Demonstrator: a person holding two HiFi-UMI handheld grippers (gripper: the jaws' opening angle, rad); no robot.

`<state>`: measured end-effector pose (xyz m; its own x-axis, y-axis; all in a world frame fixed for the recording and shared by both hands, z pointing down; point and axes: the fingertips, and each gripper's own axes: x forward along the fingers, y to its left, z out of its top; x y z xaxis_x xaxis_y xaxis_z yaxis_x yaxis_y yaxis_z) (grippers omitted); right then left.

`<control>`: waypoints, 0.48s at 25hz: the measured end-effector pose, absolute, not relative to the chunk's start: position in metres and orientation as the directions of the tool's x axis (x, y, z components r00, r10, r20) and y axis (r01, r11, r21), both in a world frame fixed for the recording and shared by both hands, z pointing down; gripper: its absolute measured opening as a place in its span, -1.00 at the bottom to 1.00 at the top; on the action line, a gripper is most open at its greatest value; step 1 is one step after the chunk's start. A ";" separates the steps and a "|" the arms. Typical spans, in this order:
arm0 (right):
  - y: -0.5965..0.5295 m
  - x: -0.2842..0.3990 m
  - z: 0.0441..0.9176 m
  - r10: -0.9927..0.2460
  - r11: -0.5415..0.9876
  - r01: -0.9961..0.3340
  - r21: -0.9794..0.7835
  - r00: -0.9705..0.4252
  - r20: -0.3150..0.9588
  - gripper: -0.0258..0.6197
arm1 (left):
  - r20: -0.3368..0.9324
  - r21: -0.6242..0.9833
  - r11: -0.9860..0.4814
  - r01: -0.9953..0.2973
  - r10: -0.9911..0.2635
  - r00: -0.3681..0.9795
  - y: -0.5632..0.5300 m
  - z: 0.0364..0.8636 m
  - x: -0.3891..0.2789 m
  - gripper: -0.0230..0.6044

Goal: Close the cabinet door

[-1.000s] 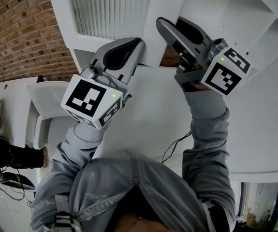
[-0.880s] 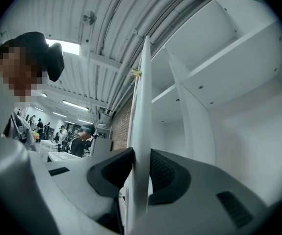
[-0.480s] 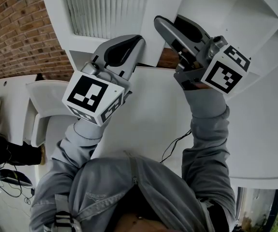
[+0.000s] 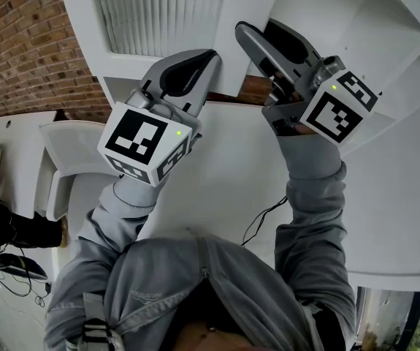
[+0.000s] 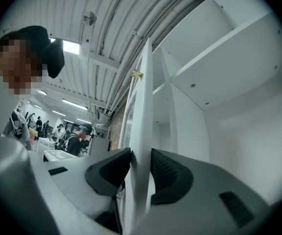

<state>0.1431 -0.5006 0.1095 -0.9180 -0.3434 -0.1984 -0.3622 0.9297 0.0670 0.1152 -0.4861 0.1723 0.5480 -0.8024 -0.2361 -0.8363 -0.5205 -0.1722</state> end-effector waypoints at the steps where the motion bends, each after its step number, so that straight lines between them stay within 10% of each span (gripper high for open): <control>1: -0.501 0.144 0.110 -0.352 0.925 -0.372 0.075 -0.916 -0.194 -0.50 | -0.238 -0.171 -0.519 -0.838 -0.803 0.546 -0.486 0.172 0.115 -0.91; 12: -0.520 0.156 0.113 -0.397 0.909 -0.414 0.046 -0.895 -0.204 -0.44 | -0.237 -0.163 -0.503 -0.849 -0.815 0.529 -0.501 0.172 0.113 -0.91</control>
<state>0.1562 -0.5196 0.1129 -0.8950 -0.3967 -0.2037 -0.4136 0.9093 0.0462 0.1135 -0.5011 0.1718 0.5287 -0.8150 -0.2372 -0.8487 -0.5032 -0.1628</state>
